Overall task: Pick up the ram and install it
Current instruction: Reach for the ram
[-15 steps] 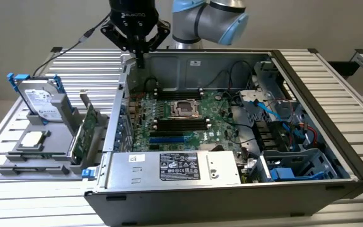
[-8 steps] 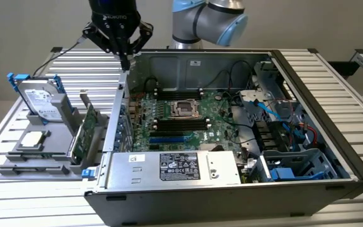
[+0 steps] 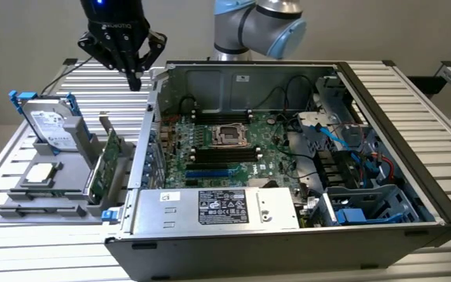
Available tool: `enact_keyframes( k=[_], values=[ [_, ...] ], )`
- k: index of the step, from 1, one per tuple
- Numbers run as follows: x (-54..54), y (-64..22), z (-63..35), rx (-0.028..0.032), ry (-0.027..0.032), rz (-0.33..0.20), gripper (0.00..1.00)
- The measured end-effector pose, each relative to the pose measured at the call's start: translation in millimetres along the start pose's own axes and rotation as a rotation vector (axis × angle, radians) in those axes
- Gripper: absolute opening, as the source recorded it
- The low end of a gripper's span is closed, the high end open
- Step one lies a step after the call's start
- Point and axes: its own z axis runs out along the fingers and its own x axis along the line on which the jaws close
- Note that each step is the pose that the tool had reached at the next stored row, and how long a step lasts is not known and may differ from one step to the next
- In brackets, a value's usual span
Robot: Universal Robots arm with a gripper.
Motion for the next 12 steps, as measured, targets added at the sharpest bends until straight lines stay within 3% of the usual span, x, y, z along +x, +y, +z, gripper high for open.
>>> enact_keyframes(
  k=[5,12],
  values=[
    [22.5,-6.7,2.7,0.0000,0.0003,0.000,0.11],
    [52.7,-23.1,4.6,0.0001,0.0003,0.000,0.11]
  ],
)
